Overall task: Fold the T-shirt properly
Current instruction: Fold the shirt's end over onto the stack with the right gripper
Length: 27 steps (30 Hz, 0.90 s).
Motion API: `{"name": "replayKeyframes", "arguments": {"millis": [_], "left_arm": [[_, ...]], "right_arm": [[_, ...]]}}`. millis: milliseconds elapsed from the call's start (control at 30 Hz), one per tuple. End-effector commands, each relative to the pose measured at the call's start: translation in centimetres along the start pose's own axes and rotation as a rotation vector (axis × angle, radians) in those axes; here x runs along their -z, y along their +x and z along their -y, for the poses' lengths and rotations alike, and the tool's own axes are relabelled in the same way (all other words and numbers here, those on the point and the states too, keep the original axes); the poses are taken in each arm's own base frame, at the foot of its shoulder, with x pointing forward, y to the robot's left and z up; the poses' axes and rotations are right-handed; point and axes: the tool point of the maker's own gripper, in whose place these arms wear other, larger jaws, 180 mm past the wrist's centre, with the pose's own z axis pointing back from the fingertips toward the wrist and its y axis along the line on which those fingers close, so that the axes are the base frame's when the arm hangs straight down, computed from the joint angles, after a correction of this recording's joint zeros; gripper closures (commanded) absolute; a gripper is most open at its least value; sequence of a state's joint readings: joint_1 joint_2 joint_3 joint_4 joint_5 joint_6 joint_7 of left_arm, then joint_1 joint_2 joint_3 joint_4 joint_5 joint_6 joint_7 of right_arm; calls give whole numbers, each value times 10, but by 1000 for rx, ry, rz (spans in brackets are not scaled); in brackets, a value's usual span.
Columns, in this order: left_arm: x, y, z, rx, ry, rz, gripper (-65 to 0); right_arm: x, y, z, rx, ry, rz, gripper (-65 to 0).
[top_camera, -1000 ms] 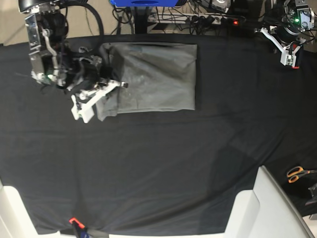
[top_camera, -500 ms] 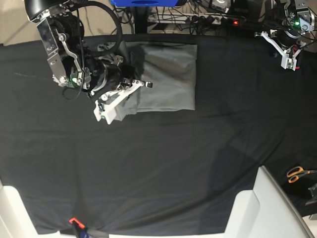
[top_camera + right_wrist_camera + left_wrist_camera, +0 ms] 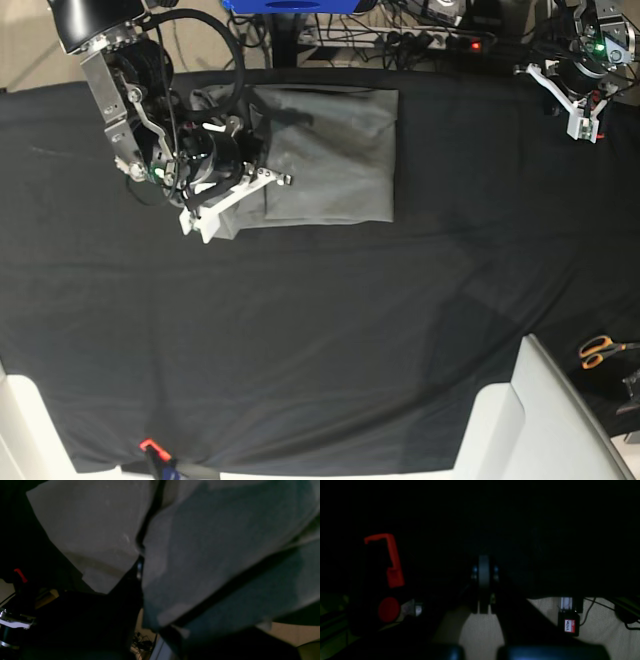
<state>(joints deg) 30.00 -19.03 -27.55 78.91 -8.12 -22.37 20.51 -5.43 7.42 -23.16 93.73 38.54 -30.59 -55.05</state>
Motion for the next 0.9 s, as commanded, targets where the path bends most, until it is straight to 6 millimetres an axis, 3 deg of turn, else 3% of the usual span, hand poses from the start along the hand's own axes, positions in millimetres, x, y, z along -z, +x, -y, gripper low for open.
{"name": "replayKeyframes", "arguments": {"millis": [0, 67, 267, 700, 867], "left_arm": [[-3, 10, -8, 14, 15, 29, 0], [-3, 9, -8, 13, 15, 26, 0], [-2, 7, -8, 10, 15, 20, 0], [-3, 7, -9, 11, 17, 21, 0], [-3, 7, -9, 11, 17, 21, 0]], "right_arm": [[-3, 7, -10, -5, 26, 16, -9], [-1, 6, -17, 0, 39, 4, -39], [3, -1, -29, 8, 63, -29, -257], [4, -3, -36, -42, 94, -32, -264], [8, -23, -58, -108, 123, -69, -264]]}}
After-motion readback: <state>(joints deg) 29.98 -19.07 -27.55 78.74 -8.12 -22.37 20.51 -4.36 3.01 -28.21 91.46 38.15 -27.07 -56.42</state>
